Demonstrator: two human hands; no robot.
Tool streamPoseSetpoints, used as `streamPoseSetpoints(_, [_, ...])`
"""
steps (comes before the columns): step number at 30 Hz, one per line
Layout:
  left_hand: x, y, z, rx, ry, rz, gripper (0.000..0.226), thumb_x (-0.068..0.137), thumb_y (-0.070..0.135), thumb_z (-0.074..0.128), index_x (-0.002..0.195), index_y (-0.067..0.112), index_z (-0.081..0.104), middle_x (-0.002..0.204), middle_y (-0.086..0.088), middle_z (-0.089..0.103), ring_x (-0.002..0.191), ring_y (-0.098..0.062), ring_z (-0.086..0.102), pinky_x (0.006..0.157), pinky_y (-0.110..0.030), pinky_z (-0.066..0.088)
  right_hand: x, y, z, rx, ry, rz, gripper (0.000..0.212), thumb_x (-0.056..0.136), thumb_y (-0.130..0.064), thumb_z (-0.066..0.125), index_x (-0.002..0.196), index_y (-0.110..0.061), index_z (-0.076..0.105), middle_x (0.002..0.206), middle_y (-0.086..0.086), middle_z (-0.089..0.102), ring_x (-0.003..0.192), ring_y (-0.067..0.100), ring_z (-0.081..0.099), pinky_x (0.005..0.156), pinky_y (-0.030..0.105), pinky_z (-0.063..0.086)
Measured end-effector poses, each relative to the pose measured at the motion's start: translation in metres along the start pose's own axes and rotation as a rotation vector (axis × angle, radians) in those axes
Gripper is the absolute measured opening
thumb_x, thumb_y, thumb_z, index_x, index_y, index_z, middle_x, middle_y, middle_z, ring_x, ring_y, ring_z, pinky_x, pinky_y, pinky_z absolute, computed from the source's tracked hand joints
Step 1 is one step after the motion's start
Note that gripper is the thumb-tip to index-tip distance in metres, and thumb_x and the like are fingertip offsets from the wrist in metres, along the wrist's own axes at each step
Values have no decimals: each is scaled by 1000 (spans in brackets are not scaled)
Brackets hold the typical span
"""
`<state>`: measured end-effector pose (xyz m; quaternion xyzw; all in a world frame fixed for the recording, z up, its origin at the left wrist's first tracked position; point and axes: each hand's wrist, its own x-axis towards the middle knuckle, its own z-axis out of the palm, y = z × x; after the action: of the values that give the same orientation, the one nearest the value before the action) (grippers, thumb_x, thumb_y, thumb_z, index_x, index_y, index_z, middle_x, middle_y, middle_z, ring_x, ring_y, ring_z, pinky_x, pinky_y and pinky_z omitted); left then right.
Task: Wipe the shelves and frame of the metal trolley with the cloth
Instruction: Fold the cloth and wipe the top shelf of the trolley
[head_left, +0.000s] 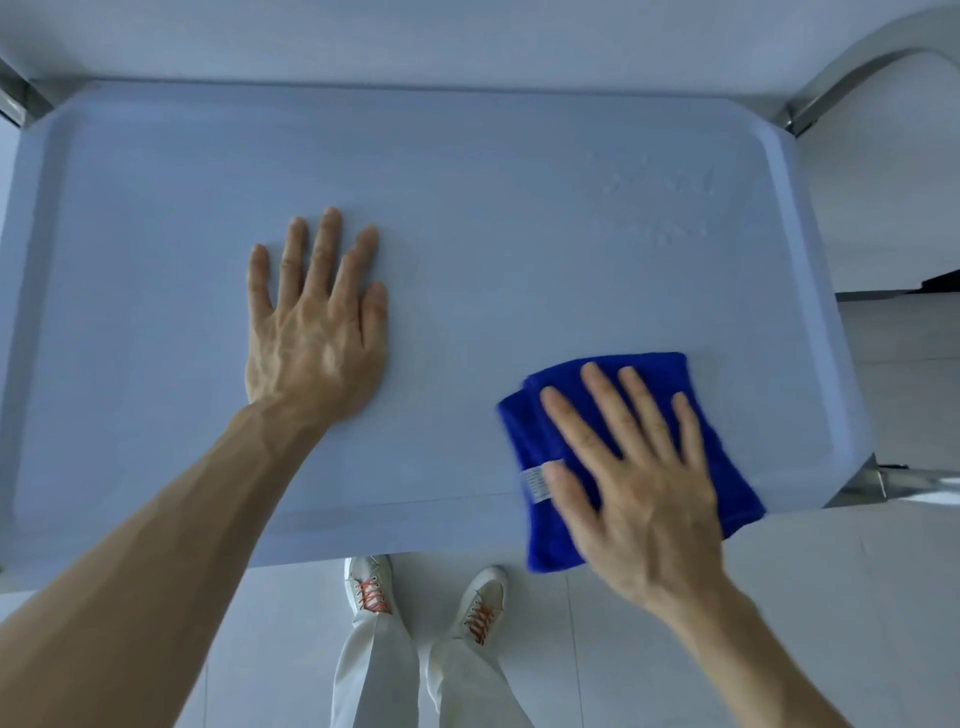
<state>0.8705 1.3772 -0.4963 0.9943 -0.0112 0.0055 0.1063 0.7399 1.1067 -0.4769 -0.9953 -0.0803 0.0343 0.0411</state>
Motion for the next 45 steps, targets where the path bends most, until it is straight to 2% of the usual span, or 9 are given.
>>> streamPoseSetpoints(4, [1, 0, 1, 12, 12, 7, 52, 103, 41, 23, 154, 27, 25, 165, -4, 19, 153, -27, 11, 123, -51, 1, -5, 45, -6, -52, -7, 162, 57, 104, -56, 21, 154, -33, 34, 163, 3, 31, 151, 30, 28, 120, 60, 20])
streamPoseSetpoints(7, [1, 0, 1, 10, 9, 7, 52, 103, 41, 23, 154, 27, 25, 165, -4, 18, 153, -27, 10, 122, -52, 2, 1, 14, -4, -53, 35, 244, 57, 103, -54, 28, 153, -29, 38, 162, 6, 33, 149, 34, 30, 118, 64, 19])
streamPoseSetpoints(10, [2, 1, 0, 9, 0, -1, 53, 103, 42, 20, 154, 28, 23, 165, -3, 16, 153, -26, 9, 123, -51, 1, 9, -46, 1, 30, 50, 135, 57, 99, -51, 41, 152, -30, 41, 162, 3, 34, 150, 34, 29, 117, 65, 18])
streamPoseSetpoints(13, [1, 1, 0, 14, -15, -7, 55, 102, 44, 15, 154, 29, 20, 166, -2, 14, 153, -24, 5, 123, -49, -1, 12, -78, 5, 101, -2, -18, 56, 102, -54, 34, 155, -35, 34, 165, -1, 27, 153, 29, 20, 118, 64, 16])
streamPoseSetpoints(16, [2, 2, -1, 7, -15, -10, 55, 102, 45, 15, 154, 30, 22, 166, -1, 14, 153, -23, 6, 123, -49, 0, 11, -47, 4, 107, 2, -61, 54, 103, -56, 31, 154, -40, 32, 165, -6, 27, 153, 23, 20, 120, 59, 18])
streamPoseSetpoints(21, [1, 7, -4, -6, -9, -6, 54, 102, 41, 23, 153, 25, 29, 164, -5, 20, 152, -27, 11, 122, -52, 3, 16, 45, -4, -10, 29, 178, 56, 102, -56, 30, 155, -37, 32, 164, -1, 28, 152, 27, 26, 120, 59, 19])
streamPoseSetpoints(27, [15, 53, -17, -65, 13, 139, 56, 90, 28, 41, 143, 10, 45, 156, -17, 34, 143, -36, 33, 118, -59, 11, 21, 51, -1, -52, 23, 186, 57, 103, -56, 26, 156, -37, 28, 165, 1, 27, 152, 29, 24, 119, 60, 19])
streamPoseSetpoints(36, [14, 90, 18, 38, -73, 171, 59, 102, 41, 15, 157, 22, 20, 165, -2, 19, 153, -25, 10, 122, -57, 2, 23, 51, 3, -49, 28, 176, 59, 102, -60, 27, 157, -38, 24, 166, 1, 25, 153, 30, 21, 120, 62, 18])
streamPoseSetpoints(45, [17, 89, 19, 62, -105, 158, 57, 103, 41, 14, 157, 24, 19, 165, 0, 16, 153, -22, 7, 122, -55, 1, 204, 36, -5, 66, 96, 205, 59, 99, -58, 31, 155, -42, 27, 166, -1, 25, 153, 29, 18, 121, 62, 10])
